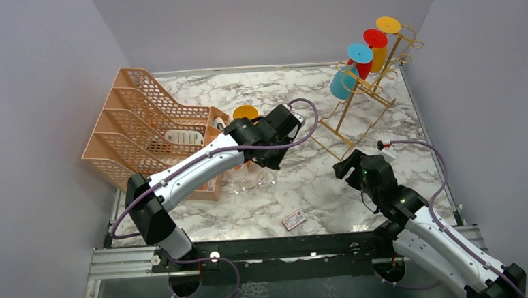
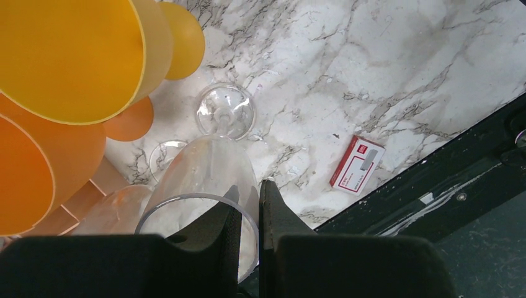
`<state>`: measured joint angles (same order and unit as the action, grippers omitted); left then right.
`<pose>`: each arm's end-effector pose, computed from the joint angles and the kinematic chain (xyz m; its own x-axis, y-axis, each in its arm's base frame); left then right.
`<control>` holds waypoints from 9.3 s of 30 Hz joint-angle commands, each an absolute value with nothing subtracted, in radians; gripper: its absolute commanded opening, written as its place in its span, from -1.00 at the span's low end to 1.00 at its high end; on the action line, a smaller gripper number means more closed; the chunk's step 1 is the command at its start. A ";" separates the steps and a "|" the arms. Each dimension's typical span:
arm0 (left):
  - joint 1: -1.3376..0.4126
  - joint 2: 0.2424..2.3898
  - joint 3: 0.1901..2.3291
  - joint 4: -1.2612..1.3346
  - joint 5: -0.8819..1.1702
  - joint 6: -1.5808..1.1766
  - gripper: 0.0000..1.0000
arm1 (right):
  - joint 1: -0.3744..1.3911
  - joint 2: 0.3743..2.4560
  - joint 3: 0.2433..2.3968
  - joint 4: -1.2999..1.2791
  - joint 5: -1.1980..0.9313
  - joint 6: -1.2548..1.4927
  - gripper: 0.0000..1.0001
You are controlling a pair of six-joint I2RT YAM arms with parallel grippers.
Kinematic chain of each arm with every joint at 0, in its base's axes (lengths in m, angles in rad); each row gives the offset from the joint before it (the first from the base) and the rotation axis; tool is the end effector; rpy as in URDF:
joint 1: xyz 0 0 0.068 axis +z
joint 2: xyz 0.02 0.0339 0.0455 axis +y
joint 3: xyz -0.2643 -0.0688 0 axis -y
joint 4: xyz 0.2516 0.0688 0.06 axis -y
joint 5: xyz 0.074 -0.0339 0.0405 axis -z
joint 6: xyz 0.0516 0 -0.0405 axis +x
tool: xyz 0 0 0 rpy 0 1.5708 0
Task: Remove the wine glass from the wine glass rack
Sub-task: Place the wine glass at the center of the board, then adjust the wine rack at the center of the board, then pick up the wine glass from the wine rack.
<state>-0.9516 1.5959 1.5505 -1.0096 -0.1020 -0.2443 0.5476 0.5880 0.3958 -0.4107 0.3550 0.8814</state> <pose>0.2031 -0.2759 0.3172 -0.6788 0.5378 -0.5000 0.6357 0.7712 -0.0334 0.1454 0.0676 0.2015 -0.4960 0.5450 -0.6760 0.2185 0.8318 0.5102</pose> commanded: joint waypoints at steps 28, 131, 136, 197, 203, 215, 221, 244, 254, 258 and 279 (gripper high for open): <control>-0.957 1.559 1.652 -1.017 -0.171 -0.219 0.08 | 0.511 0.770 0.392 -0.345 0.536 0.812 0.68; -0.459 1.184 1.458 -0.862 -0.110 -0.233 0.98 | -0.252 2.178 1.481 0.133 -0.727 0.179 0.69; -0.459 1.167 1.435 -0.838 -0.092 -0.237 0.98 | -0.255 2.068 1.420 0.113 -0.537 0.293 0.83; -0.210 0.868 1.115 -0.602 0.075 -0.385 0.98 | -0.085 1.688 1.961 -0.703 -0.584 0.469 0.16; -0.210 0.889 1.144 -0.601 0.081 -0.381 0.98 | -0.055 1.731 1.991 -0.716 -0.602 0.467 0.00; -0.210 0.876 1.125 -0.603 0.091 -0.388 0.98 | -0.043 1.697 1.843 -0.570 -0.558 0.605 -0.27; -0.210 0.881 1.139 -0.601 0.117 -0.383 0.98 | -0.043 1.647 1.742 -0.444 -0.565 0.725 -0.45; -0.210 0.917 1.112 -0.599 0.159 -0.431 0.98 | -0.043 1.488 1.492 -0.162 -0.575 1.102 -0.98; -0.210 0.916 1.109 -0.598 0.158 -0.443 0.98 | -0.043 1.418 1.401 -0.030 -0.538 1.273 -0.98; -0.210 0.916 1.110 -0.595 0.162 -0.453 0.98 | -0.043 1.416 1.406 -0.028 -0.539 1.280 -0.98; -0.210 0.931 1.132 -0.595 0.279 -0.441 0.98 | -0.038 1.480 1.464 -0.052 -0.581 1.312 -0.98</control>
